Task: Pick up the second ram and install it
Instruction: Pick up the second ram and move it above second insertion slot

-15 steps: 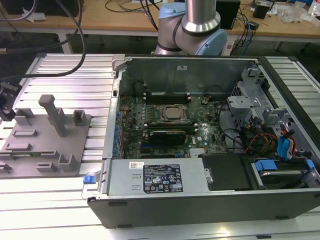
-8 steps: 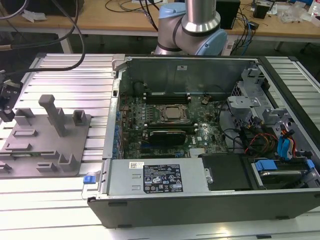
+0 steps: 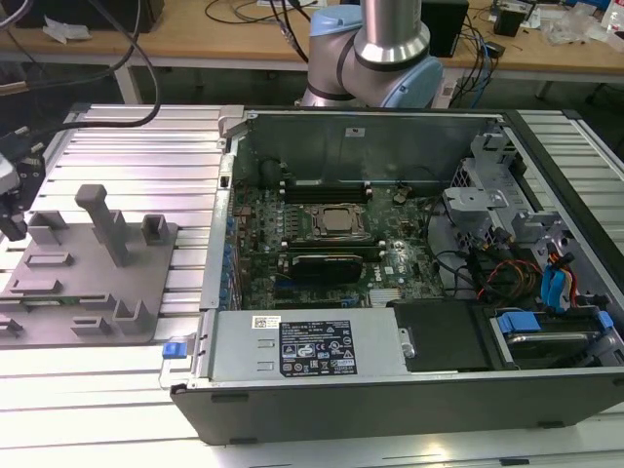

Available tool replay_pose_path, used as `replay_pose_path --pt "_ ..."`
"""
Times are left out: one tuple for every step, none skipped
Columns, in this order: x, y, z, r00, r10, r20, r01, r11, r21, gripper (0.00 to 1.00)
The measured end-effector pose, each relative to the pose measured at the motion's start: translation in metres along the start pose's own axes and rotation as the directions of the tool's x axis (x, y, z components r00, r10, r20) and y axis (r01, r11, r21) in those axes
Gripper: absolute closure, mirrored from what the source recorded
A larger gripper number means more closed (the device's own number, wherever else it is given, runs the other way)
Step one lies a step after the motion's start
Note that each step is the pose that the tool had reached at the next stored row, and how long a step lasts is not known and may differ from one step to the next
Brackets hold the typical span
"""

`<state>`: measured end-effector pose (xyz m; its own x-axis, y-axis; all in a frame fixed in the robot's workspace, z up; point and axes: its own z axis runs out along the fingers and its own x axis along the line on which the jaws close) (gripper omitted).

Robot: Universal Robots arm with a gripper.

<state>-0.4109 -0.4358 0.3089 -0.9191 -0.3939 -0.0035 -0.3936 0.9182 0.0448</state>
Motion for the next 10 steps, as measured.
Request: replay_pose_path --pt "0.0 0.0 0.0007 0.9993 -0.038 -0.0017 0.038 0.9993 -0.0002 0.92" --pt "0.0 -0.0001 0.0015 0.9971 -0.076 -0.0034 0.076 0.9971 -0.0004 0.92" --pt "0.0 -0.0001 0.0021 0.994 -0.109 -0.0049 0.109 0.994 -0.0007 0.92" --pt "0.0 -0.0001 0.0026 0.9904 -0.138 -0.0062 0.138 0.9904 -0.0009 0.92" --pt "0.0 -0.0002 0.0032 0.9846 -0.174 -0.0078 0.174 0.9847 -0.0013 0.92" --pt "0.0 -0.0002 0.0042 0.9739 -0.227 -0.0102 0.227 0.974 -0.002 0.92" --pt "0.0 -0.0002 0.0049 0.9632 -0.268 -0.0119 0.268 0.9633 -0.0026 0.92" --pt "0.0 -0.0003 0.0059 0.9454 -0.326 -0.0145 0.326 0.9455 -0.0036 0.92" --pt "0.0 -0.0003 0.0064 0.9358 -0.352 -0.0156 0.352 0.9359 -0.0041 0.92" --pt "0.0 -0.0003 0.0067 0.9293 -0.369 -0.0164 0.369 0.9294 -0.0045 0.92"
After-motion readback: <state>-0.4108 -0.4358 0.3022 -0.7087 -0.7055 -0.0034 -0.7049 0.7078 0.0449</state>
